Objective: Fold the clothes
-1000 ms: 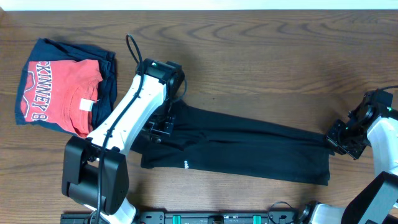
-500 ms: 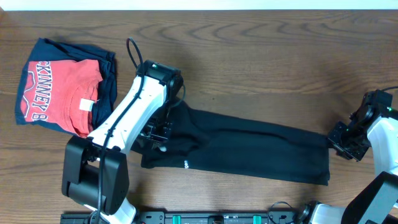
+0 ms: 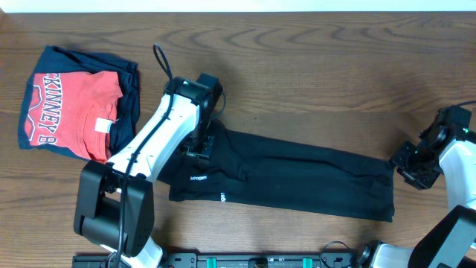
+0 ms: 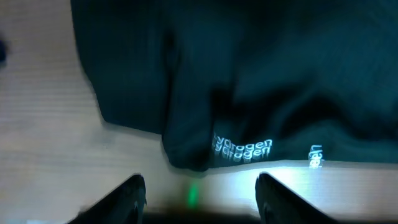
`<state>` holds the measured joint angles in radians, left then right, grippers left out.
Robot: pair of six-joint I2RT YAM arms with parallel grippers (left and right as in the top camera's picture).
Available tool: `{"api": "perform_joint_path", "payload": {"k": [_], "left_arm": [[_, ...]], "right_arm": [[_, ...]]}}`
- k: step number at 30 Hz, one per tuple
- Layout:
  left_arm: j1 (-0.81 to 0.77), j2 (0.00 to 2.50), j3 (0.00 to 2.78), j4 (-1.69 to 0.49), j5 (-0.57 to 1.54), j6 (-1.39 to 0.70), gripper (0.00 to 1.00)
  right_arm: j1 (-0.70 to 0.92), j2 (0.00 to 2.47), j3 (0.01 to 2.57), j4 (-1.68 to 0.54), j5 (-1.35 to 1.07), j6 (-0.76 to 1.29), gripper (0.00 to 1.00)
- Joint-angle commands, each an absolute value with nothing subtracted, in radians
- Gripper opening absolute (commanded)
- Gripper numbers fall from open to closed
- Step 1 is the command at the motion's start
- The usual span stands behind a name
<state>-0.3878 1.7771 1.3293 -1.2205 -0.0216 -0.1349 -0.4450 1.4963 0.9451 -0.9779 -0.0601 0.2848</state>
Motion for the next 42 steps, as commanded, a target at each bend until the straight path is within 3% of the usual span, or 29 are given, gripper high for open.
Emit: {"api": "perform_joint_path", "payload": {"k": [1, 7, 9, 10, 13, 15, 18, 21, 27, 29, 32, 36, 39, 42], "left_arm": [[-0.382, 1.764, 1.271, -1.120, -0.011, -0.131, 0.58], [-0.373, 1.766, 1.095, -0.835, -0.019, -0.106, 0.58], [-0.359, 1.766, 1.044, -0.773, -0.019, -0.106, 0.54], [-0.352, 1.766, 1.032, -0.765, -0.019, -0.106, 0.49], [-0.327, 1.765, 1.027, -0.776, -0.019, -0.106, 0.15], [-0.306, 1.765, 1.027, -0.781, -0.019, -0.106, 0.06], [-0.270, 1.765, 1.027, -0.792, -0.019, -0.106, 0.06], [-0.236, 1.765, 1.027, -0.799, -0.018, -0.106, 0.06], [-0.218, 1.765, 1.027, -0.793, -0.007, -0.106, 0.06], [-0.218, 1.765, 1.027, -0.786, -0.007, -0.106, 0.07], [-0.218, 1.765, 1.027, -0.783, -0.007, -0.106, 0.07], [-0.218, 1.765, 1.027, -0.781, -0.007, -0.106, 0.08], [-0.218, 1.765, 1.027, -0.779, -0.008, -0.106, 0.09], [-0.218, 1.765, 1.027, -0.780, -0.008, -0.106, 0.09]], "right_arm": [[-0.453, 1.484, 0.948, -0.969, -0.128, 0.291, 0.49], [-0.451, 1.484, 0.948, -0.957, -0.147, 0.291, 0.47], [-0.451, 1.484, 0.946, -0.943, -0.148, 0.291, 0.55], [-0.451, 1.484, 0.942, -0.937, -0.148, 0.291, 0.57], [-0.450, 1.485, 0.913, -0.915, -0.147, 0.292, 0.57], [-0.450, 1.485, 0.876, -0.872, -0.146, 0.292, 0.57], [-0.450, 1.485, 0.802, -0.800, -0.146, 0.301, 0.54], [-0.455, 1.486, 0.736, -0.749, -0.147, 0.333, 0.44], [-0.451, 1.486, 0.703, -0.670, -0.174, 0.336, 0.15], [-0.451, 1.486, 0.703, -0.646, -0.205, 0.331, 0.18], [-0.451, 1.486, 0.703, -0.635, -0.355, 0.249, 0.38], [-0.451, 1.486, 0.702, -0.632, -0.396, 0.202, 0.42], [-0.451, 1.486, 0.691, -0.628, -0.388, 0.201, 0.34], [-0.451, 1.486, 0.664, -0.594, -0.358, 0.205, 0.14]]}}
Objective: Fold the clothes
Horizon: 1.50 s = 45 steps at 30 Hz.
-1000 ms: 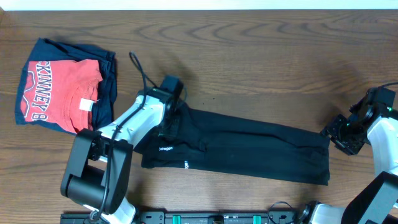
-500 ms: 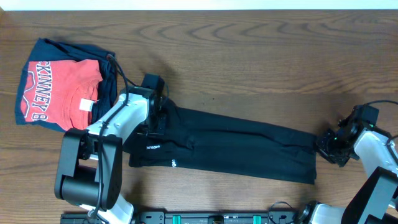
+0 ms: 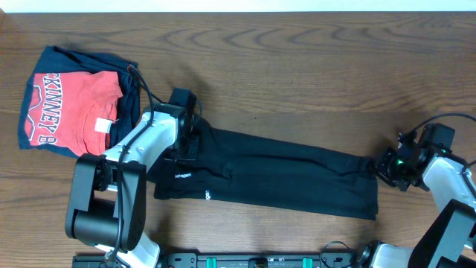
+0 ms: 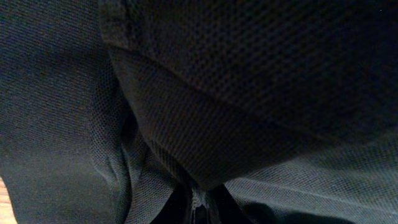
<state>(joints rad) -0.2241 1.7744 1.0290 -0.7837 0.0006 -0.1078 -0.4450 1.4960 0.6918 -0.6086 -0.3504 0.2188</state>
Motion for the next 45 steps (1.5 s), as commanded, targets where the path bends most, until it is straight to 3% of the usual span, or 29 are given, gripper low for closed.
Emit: {"api": "perform_joint_path", "payload": {"k": [1, 4, 15, 16, 18, 19, 21, 24, 28, 30, 33, 39, 45], "left_arm": [[-0.218, 1.765, 1.027, -0.780, -0.008, -0.106, 0.09], [-0.218, 1.765, 1.027, -0.780, -0.008, -0.105, 0.09], [-0.218, 1.765, 1.036, -0.780, -0.008, -0.064, 0.08], [-0.218, 1.765, 1.038, -0.781, -0.008, -0.064, 0.08], [-0.218, 1.765, 1.048, -0.793, -0.008, -0.064, 0.09], [-0.218, 1.765, 1.055, -0.803, -0.008, -0.064, 0.15], [-0.218, 1.763, 1.078, -0.838, -0.007, -0.064, 0.38], [-0.218, 1.759, 1.131, -0.923, -0.005, -0.064, 0.46], [-0.218, 1.745, 1.192, -1.016, 0.110, -0.064, 0.55], [-0.219, 1.743, 1.193, -1.020, 0.180, -0.064, 0.63], [-0.220, 1.745, 1.189, -1.027, 0.241, -0.064, 0.68], [-0.220, 1.745, 1.161, -1.027, 0.248, -0.064, 0.73], [-0.220, 1.745, 1.145, -1.029, 0.251, -0.064, 0.73]], "right_arm": [[-0.451, 1.486, 0.658, -0.584, -0.359, 0.206, 0.10], [-0.452, 1.484, 0.664, -0.573, -0.358, 0.204, 0.02], [-0.500, 1.483, 0.720, -0.403, -0.363, 0.205, 0.01], [-0.500, 1.483, 0.720, -0.396, -0.382, 0.204, 0.03], [-0.500, 1.483, 0.720, -0.392, -0.409, 0.204, 0.18], [-0.500, 1.483, 0.720, -0.392, -0.413, 0.204, 0.25], [-0.508, 1.483, 0.724, -0.393, -0.427, 0.204, 0.39], [-0.521, 1.464, 0.728, -0.403, -0.518, 0.204, 0.45], [-0.515, 1.402, 0.728, -0.442, -0.686, 0.184, 0.45], [-0.498, 1.376, 0.728, -0.500, -0.678, 0.185, 0.52], [-0.468, 1.370, 0.727, -0.599, -0.629, 0.186, 0.58], [-0.383, 1.393, 0.719, -0.704, -0.365, 0.268, 0.54], [-0.344, 1.411, 0.715, -0.646, -0.324, 0.382, 0.47]]}}
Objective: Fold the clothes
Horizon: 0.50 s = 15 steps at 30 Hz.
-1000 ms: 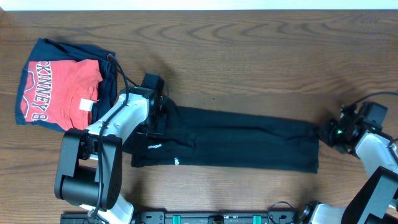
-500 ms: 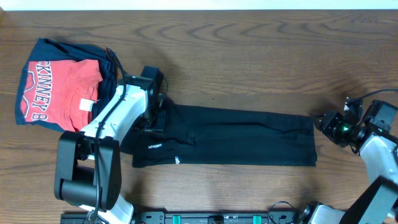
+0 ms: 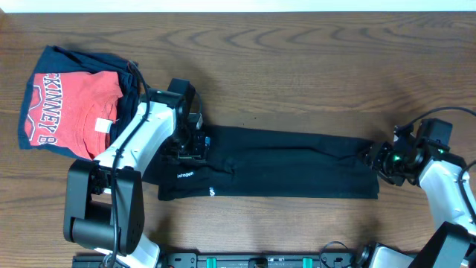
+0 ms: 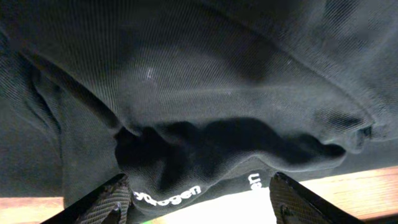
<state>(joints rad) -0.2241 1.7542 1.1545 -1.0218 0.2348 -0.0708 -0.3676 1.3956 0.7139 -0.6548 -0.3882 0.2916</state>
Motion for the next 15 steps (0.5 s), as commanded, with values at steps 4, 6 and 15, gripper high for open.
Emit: {"api": "perform_joint_path", "payload": {"k": [4, 6, 15], "left_arm": [[-0.220, 1.745, 1.145, -1.028, 0.258, -0.064, 0.73], [-0.220, 1.745, 1.145, -1.026, 0.286, -0.051, 0.73], [-0.258, 1.745, 1.129, -1.000, 0.438, 0.034, 0.77]], "right_arm": [[-0.324, 1.449, 0.709, -0.622, -0.295, 0.427, 0.47], [-0.313, 1.473, 0.709, -0.612, -0.300, 0.426, 0.45], [-0.325, 1.421, 0.725, -0.627, -0.375, 0.330, 0.01]]}}
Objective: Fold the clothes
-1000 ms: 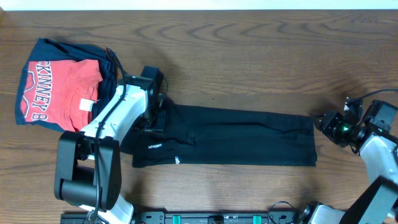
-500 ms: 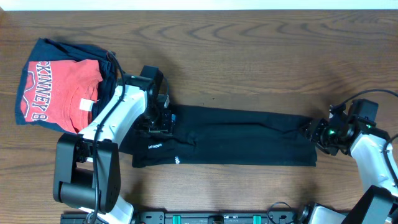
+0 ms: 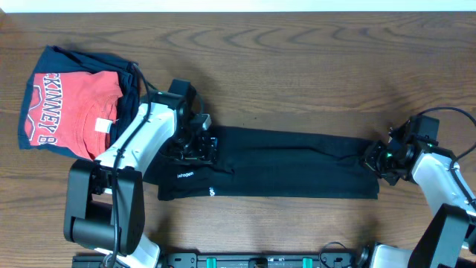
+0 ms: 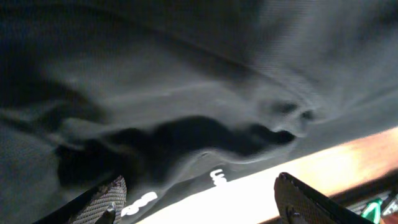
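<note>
Black pants (image 3: 282, 164) lie flat and level across the table's middle, waist to the left, with white lettering (image 3: 184, 176) near the front edge. My left gripper (image 3: 201, 145) hovers just over the waist end. In the left wrist view its fingers (image 4: 106, 199) stand wide apart, so the gripper (image 4: 198, 190) is open, with dark fabric (image 4: 186, 81) filling the frame. My right gripper (image 3: 375, 158) sits at the leg end of the pants and appears shut on the hem.
A stack of folded clothes (image 3: 74, 104) with a red shirt on navy lies at the far left. The left arm's base (image 3: 97, 216) stands at the front left. Bare wooden table (image 3: 312, 67) runs behind the pants.
The left gripper has shifted slightly right over the waist and stays open. The right arm's wrist has edged left and back. The pants lie as before.
At first the pants lay slanted, the left gripper open above the waist, the right gripper beside the leg end. Then the left was pressed into the fabric and the pants sat further left. Later they lay level, left gripper open, right gripper at the hem.
</note>
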`<state>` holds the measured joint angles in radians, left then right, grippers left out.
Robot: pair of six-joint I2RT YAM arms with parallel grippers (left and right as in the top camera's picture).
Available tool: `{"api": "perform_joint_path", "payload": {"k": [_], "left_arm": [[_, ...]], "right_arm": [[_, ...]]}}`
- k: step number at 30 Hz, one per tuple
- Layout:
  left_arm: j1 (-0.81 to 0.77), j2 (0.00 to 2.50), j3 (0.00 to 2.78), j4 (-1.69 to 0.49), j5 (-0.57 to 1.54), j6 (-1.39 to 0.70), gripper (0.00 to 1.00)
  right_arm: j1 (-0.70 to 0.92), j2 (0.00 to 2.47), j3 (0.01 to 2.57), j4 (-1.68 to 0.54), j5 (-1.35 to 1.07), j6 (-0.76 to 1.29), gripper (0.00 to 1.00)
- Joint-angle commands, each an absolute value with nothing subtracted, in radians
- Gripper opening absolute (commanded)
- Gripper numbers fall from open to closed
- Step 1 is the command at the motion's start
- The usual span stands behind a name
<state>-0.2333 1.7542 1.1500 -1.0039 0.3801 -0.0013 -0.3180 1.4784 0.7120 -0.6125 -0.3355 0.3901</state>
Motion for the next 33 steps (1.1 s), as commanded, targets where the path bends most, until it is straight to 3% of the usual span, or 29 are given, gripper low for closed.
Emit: {"api": "perform_joint_path", "payload": {"k": [1, 9, 11, 12, 16, 24, 27, 30, 31, 33], "left_arm": [[-0.269, 1.745, 1.124, -0.994, 0.438, 0.034, 0.78], [-0.397, 1.745, 1.100, -0.949, 0.433, 0.057, 0.77], [-0.437, 1.745, 1.100, -0.949, 0.422, 0.064, 0.77], [-0.459, 1.745, 1.100, -0.948, 0.397, 0.064, 0.77], [-0.536, 1.745, 1.092, -0.944, 0.264, 0.063, 0.75], [-0.610, 1.745, 1.024, -0.831, 0.214, 0.043, 0.60], [-0.610, 1.745, 1.024, -0.825, 0.215, 0.040, 0.43], [-0.610, 1.744, 1.029, -0.859, 0.216, 0.040, 0.13], [-0.610, 1.744, 1.034, -0.876, 0.215, 0.040, 0.07], [-0.609, 1.743, 1.054, -0.917, 0.216, 0.040, 0.06]], "right_arm": [[-0.328, 1.399, 0.730, -0.644, -0.374, 0.322, 0.01], [-0.329, 1.228, 0.736, -0.719, -0.362, 0.305, 0.03], [-0.329, 1.217, 0.736, -0.715, -0.362, 0.306, 0.29], [-0.329, 1.216, 0.736, -0.711, -0.362, 0.306, 0.32], [-0.329, 1.217, 0.736, -0.710, -0.355, 0.307, 0.32], [-0.329, 1.217, 0.736, -0.707, -0.336, 0.310, 0.32], [-0.329, 1.217, 0.736, -0.706, -0.336, 0.310, 0.32], [-0.329, 1.217, 0.736, -0.707, -0.336, 0.310, 0.31], [-0.329, 1.217, 0.736, -0.707, -0.336, 0.310, 0.31], [-0.329, 1.217, 0.736, -0.702, -0.336, 0.309, 0.31]]}}
